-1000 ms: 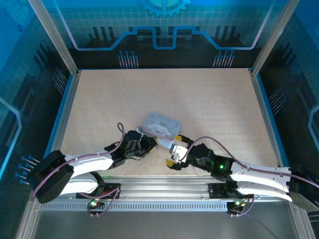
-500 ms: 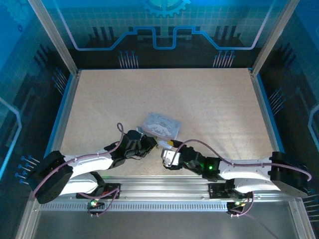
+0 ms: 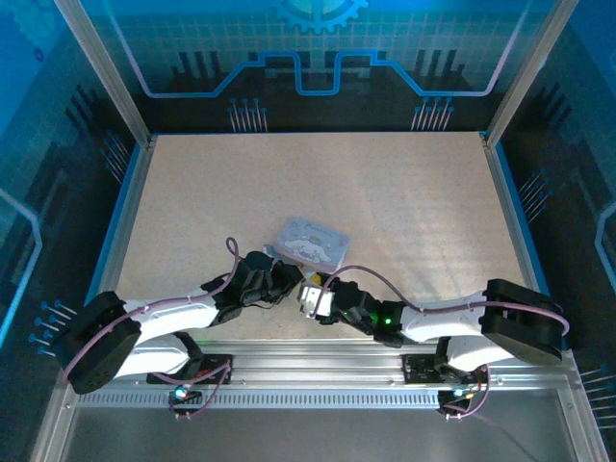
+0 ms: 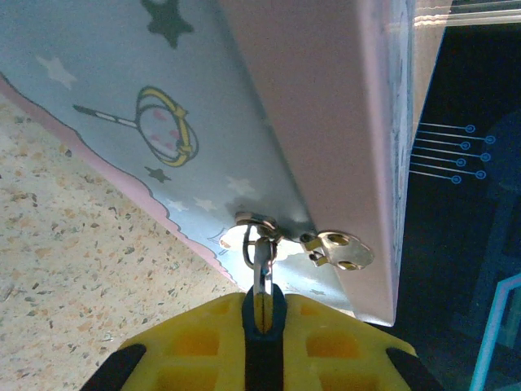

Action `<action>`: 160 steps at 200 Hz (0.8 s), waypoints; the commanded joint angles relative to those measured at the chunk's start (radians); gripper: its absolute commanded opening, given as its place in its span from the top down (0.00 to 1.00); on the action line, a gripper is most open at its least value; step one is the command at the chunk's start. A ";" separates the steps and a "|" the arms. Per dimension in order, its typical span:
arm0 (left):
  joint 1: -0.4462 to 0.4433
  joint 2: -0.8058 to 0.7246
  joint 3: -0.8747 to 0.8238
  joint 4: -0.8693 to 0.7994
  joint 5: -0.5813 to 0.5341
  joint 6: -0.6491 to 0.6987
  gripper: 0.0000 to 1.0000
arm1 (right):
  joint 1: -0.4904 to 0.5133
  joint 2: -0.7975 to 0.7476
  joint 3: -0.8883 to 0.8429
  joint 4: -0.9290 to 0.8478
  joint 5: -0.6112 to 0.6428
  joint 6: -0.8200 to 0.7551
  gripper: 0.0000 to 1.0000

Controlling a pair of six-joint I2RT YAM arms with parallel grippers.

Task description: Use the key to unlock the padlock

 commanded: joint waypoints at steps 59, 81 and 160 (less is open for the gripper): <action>-0.007 -0.021 0.025 0.033 -0.002 -0.020 1.00 | 0.010 0.070 0.034 0.103 0.042 0.030 0.59; -0.007 -0.019 0.024 0.034 -0.002 -0.020 1.00 | 0.010 0.084 0.037 0.107 0.046 0.033 0.64; -0.006 -0.016 0.025 0.040 0.001 -0.021 1.00 | 0.010 0.123 0.040 0.148 0.073 0.046 0.74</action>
